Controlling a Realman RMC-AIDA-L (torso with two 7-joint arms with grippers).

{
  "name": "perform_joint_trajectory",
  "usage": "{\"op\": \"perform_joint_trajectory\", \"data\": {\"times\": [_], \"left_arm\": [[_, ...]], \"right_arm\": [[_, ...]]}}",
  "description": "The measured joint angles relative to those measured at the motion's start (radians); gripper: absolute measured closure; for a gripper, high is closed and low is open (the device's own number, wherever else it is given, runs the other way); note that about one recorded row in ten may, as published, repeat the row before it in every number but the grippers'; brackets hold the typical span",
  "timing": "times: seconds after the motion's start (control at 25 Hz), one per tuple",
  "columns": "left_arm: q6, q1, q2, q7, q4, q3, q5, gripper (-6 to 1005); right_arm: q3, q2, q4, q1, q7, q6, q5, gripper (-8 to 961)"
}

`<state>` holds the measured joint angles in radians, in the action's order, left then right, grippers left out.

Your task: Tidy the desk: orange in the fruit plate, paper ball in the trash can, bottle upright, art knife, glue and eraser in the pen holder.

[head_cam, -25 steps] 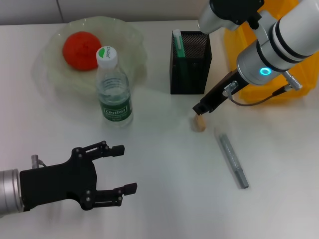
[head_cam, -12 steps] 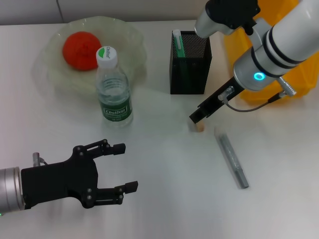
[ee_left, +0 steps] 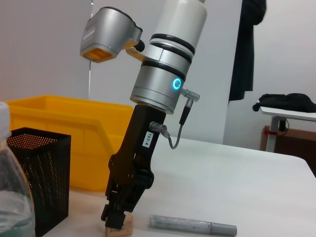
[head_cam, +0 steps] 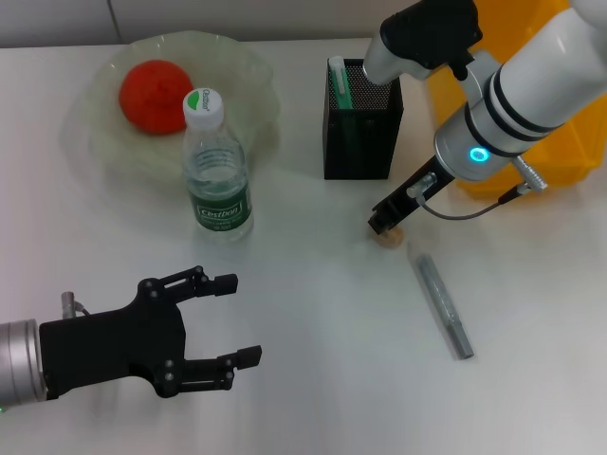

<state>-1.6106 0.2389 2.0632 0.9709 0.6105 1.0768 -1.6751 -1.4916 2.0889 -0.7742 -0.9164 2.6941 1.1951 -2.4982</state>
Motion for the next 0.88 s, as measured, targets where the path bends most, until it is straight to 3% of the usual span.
{"op": "perform_joint_trajectory", "data": {"times": [0.08, 0.36, 0.52, 0.68, 0.84, 0.88], "left_arm": [[0.000, -0.002, 0.000, 0.000, 0.000, 0.000, 0.000, 142], [0.000, -0.005, 0.000, 0.000, 0.000, 0.000, 0.000, 142], [-0.004, -0.006, 0.000, 0.000, 0.000, 0.000, 0.000, 142], [-0.007, -0.005, 0.000, 0.000, 0.000, 0.000, 0.000, 142], [-0.008, -0.002, 0.000, 0.000, 0.000, 0.001, 0.000, 142], [-0.008, -0.001, 0.000, 0.000, 0.000, 0.003, 0.000, 142]], "right_arm": [[-0.001, 0.000, 0.007, -0.003, -0.005, -0.001, 0.001, 798], [0.006, 0.000, -0.056, 0.021, -0.007, 0.030, 0.004, 811], [0.032, -0.005, -0.277, 0.104, -0.010, 0.111, 0.051, 818], [0.149, -0.007, -0.536, 0.194, -0.023, 0.116, 0.074, 821], [0.209, -0.007, -0.543, 0.194, -0.068, 0.058, 0.075, 821], [0.234, -0.008, -0.482, 0.166, -0.099, 0.013, 0.075, 821]]}}
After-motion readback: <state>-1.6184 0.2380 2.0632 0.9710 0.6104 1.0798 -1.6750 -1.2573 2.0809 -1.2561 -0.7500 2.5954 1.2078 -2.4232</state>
